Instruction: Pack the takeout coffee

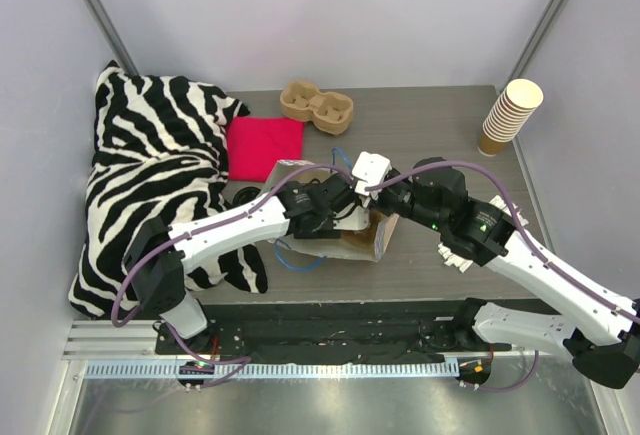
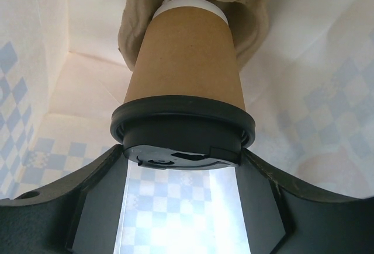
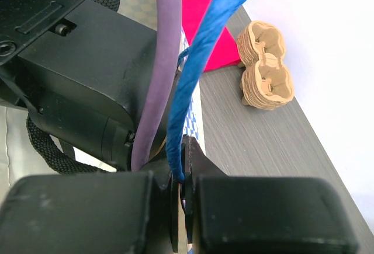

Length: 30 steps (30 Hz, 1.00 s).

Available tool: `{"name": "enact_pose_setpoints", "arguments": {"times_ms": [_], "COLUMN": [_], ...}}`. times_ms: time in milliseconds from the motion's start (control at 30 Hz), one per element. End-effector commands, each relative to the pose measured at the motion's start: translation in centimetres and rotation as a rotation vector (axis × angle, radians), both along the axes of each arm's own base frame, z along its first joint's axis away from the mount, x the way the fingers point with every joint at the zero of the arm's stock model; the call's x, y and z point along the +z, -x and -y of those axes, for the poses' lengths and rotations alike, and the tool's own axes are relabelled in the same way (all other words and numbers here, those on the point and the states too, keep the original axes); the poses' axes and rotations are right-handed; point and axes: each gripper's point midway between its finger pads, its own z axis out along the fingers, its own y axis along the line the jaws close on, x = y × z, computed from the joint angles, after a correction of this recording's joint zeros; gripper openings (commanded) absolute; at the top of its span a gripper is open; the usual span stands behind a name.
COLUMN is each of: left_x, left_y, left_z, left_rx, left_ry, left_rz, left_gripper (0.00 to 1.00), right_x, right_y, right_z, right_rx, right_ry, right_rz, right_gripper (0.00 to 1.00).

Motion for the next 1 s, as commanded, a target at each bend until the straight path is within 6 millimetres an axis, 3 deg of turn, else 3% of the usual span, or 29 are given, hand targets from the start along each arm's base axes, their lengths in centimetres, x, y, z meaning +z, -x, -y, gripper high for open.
{"name": "enact_pose_setpoints", "arguments": {"times_ms": [0,133,400,600,667,967], "left_x": [1.2,0.8,-2.8,-4.8,-4.8,-4.3], "left_y": [-1.8,-2.5,-2.5,-1.7,-1.7,-1.9], "left_z": [2.6,3.3,3.1,2.3,2.6,3.5], "left_rx": [-0.029,-0.043,-0.073,-0.133,-0.149,-0.342], "left_ry": [0.067,0.067,-0.046,-0.17,-0.172,-0.264], "left_rz": [0.091,0.115,0.058,-0.049,-0.065,-0.106], "left_gripper": [0.0,0.0,0.0,0.01,0.01,0.06], "right_x": [2.4,2.3,1.9,2.1,2.3,1.0], "right_y": [2.0,2.1,1.6,-1.4,-2.6,-2.6], "right_z": [-2.9,-2.9,-2.7,-1.5,-0.6,0.2], "right_rx": [0.143,0.144,0.129,0.085,0.061,0.127], "right_ry": [-0.097,-0.101,-0.109,-0.169,-0.188,-0.189], "right_rz": [-0.006,-0.02,-0.044,-0.137,-0.165,-0.284], "right_gripper": [0.01,0.01,0.01,0.01,0.01,0.01]}}
